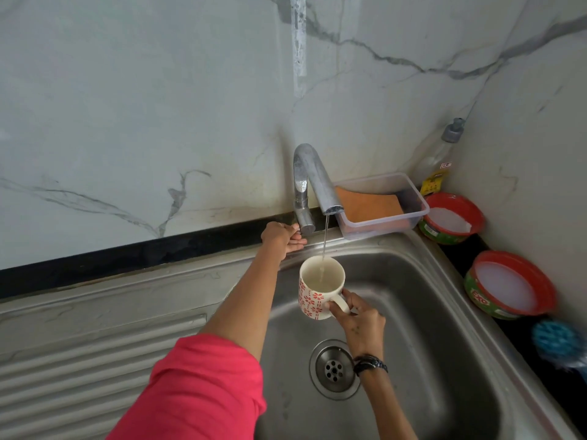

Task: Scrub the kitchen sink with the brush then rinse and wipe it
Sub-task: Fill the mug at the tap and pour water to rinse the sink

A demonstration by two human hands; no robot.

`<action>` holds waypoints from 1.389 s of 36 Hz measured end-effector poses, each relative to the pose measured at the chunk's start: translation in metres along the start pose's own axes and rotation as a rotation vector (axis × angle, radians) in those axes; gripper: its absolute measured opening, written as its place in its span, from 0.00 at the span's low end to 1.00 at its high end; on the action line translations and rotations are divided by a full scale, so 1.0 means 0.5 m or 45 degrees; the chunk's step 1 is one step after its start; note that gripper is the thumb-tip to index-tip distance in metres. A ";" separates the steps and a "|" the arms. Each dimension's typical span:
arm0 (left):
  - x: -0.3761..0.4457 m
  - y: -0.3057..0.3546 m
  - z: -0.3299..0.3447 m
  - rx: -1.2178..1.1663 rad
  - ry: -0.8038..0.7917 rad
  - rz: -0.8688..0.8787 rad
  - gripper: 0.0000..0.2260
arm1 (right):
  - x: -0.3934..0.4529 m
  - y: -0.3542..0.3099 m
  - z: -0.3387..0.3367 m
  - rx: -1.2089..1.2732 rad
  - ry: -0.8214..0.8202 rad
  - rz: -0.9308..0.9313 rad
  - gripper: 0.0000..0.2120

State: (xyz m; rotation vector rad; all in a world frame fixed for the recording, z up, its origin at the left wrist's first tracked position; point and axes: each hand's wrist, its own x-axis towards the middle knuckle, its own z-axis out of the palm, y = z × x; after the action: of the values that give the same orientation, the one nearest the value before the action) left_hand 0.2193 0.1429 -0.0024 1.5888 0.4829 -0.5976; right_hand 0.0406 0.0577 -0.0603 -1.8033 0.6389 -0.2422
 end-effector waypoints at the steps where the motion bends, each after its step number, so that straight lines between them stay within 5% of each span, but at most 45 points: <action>1: 0.000 0.000 0.000 0.002 0.002 0.004 0.09 | 0.003 -0.002 -0.001 -0.017 -0.005 -0.008 0.10; 50: 0.012 -0.016 0.001 0.243 0.128 0.140 0.11 | 0.034 -0.040 -0.026 -0.076 -0.074 -0.218 0.07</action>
State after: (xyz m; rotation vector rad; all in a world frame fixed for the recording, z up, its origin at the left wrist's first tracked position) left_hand 0.2189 0.1431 -0.0122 1.8210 0.4200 -0.4931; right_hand 0.0546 0.0422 -0.0401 -1.9176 0.4553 -0.2879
